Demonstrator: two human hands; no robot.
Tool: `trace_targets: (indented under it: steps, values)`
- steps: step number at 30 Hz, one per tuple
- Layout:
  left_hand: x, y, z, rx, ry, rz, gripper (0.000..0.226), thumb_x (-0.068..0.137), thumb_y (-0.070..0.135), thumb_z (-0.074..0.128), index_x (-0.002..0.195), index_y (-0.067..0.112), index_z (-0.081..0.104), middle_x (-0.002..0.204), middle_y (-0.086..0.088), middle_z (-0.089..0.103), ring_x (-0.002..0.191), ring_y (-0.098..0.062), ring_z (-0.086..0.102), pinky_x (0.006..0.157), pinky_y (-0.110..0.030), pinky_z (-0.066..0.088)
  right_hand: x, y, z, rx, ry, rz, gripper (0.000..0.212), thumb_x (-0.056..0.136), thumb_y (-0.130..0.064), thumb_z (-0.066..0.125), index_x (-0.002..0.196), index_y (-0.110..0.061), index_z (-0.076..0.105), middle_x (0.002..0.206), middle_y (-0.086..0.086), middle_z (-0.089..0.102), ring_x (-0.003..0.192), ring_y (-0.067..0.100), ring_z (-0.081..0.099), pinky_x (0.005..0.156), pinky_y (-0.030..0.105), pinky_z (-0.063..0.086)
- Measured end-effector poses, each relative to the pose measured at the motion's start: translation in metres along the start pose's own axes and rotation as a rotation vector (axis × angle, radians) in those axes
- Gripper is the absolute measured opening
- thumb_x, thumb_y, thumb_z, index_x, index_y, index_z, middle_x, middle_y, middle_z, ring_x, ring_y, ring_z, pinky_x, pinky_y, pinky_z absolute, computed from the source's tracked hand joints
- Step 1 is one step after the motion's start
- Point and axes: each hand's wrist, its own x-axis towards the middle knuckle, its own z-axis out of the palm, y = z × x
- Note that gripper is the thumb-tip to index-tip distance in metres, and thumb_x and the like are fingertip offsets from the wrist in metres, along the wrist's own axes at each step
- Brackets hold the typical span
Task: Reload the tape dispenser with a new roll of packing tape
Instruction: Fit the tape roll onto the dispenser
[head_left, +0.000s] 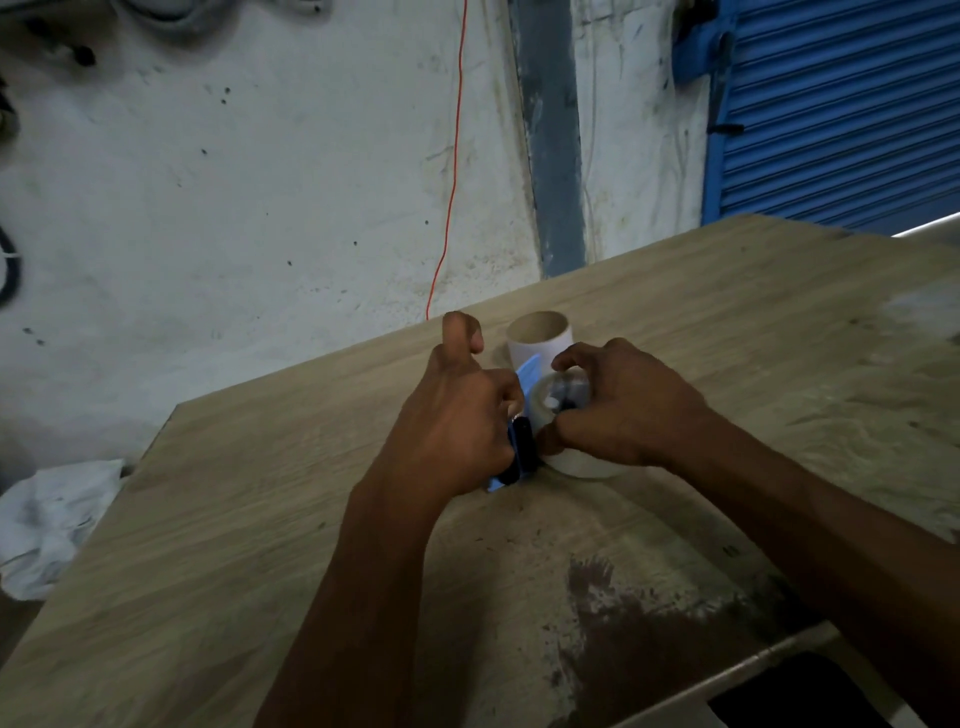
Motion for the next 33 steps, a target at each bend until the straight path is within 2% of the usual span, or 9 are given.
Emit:
trace_targets:
  steps: [2,4,9,11,16,20,23,26,33]
  values:
    - [-0.001,0.004,-0.001,0.010,0.010,0.015,0.014,0.078,0.012,0.078,0.082,0.021,0.069,0.127,-0.001,0.021,0.105,-0.018,0.048,0.074,-0.036,0.055,-0.005,-0.003,-0.001,-0.086,0.005,0.040,0.085,0.067,-0.058,0.076,0.145,-0.044,0.043,0.136,0.005,0.046,0.124,0.032,0.049,0.097,0.043,0.050]
    - [0.000,0.006,-0.002,0.021,-0.021,-0.010,0.014,0.080,0.014,0.078,0.085,0.023,0.069,0.128,0.001,0.020,0.103,-0.017,0.050,0.075,-0.035,0.054,-0.009,-0.006,0.001,-0.134,-0.025,0.047,0.086,0.070,-0.060,0.073,0.147,-0.046,0.039,0.137,0.007,0.041,0.129,0.036,0.042,0.098,0.046,0.047]
    - [0.000,0.009,-0.009,0.023,-0.104,-0.077,0.009,0.086,0.015,0.071,0.090,0.022,0.067,0.131,0.002,0.022,0.066,-0.009,0.047,0.058,-0.019,0.032,-0.013,-0.003,0.008,-0.150,-0.083,-0.009,0.102,0.060,-0.078,0.069,0.148,-0.045,0.030,0.137,0.008,0.039,0.125,0.035,0.042,0.103,0.053,0.045]
    - [0.000,0.008,-0.009,0.009,-0.115,-0.120,0.008,0.087,0.017,0.071,0.093,0.020,0.067,0.130,0.004,0.023,0.060,-0.011,0.049,0.054,-0.020,0.034,-0.015,-0.004,0.011,-0.104,-0.038,-0.018,0.109,0.050,-0.091,0.058,0.147,-0.045,0.035,0.138,0.006,0.043,0.127,0.033,0.045,0.104,0.053,0.045]
    - [0.001,0.004,-0.006,-0.060,-0.094,-0.162,0.011,0.087,0.015,0.074,0.093,0.021,0.067,0.130,0.005,0.028,0.070,-0.021,0.063,0.064,-0.036,0.054,-0.014,-0.005,0.019,-0.081,0.069,-0.090,0.093,0.064,-0.082,0.066,0.144,-0.041,0.045,0.133,0.006,0.052,0.120,0.030,0.053,0.100,0.041,0.048]
    - [0.002,-0.002,-0.005,-0.106,-0.067,-0.154,0.006,0.091,0.018,0.071,0.093,0.022,0.069,0.128,0.005,0.033,0.078,-0.020,0.063,0.069,-0.037,0.056,-0.012,0.001,0.022,-0.083,0.068,-0.107,0.093,0.061,-0.082,0.065,0.144,-0.043,0.047,0.132,0.004,0.050,0.118,0.031,0.053,0.099,0.041,0.049]
    - [0.003,-0.008,-0.003,-0.166,-0.063,-0.130,0.011,0.094,0.014,0.067,0.091,0.024,0.071,0.125,0.005,0.044,0.097,-0.017,0.061,0.081,-0.036,0.058,-0.011,0.003,0.024,-0.067,0.075,-0.114,0.093,0.063,-0.076,0.074,0.144,-0.041,0.047,0.134,0.003,0.050,0.119,0.031,0.053,0.099,0.042,0.050]
    - [0.004,-0.017,-0.004,-0.200,-0.045,-0.114,0.016,0.098,0.015,0.062,0.100,0.022,0.076,0.124,0.004,0.054,0.111,-0.013,0.057,0.091,-0.030,0.050,-0.011,0.003,0.025,-0.049,0.080,-0.121,0.091,0.056,-0.076,0.076,0.137,-0.042,0.053,0.132,-0.001,0.053,0.120,0.027,0.054,0.096,0.042,0.052]
    - [0.004,-0.021,-0.002,-0.333,-0.058,-0.132,0.017,0.098,0.024,0.065,0.107,0.030,0.078,0.120,0.007,0.062,0.110,-0.010,0.061,0.095,-0.034,0.055,-0.013,0.003,0.029,0.006,0.117,-0.108,0.091,0.046,-0.081,0.073,0.126,-0.042,0.059,0.129,-0.004,0.056,0.117,0.024,0.055,0.092,0.040,0.053]
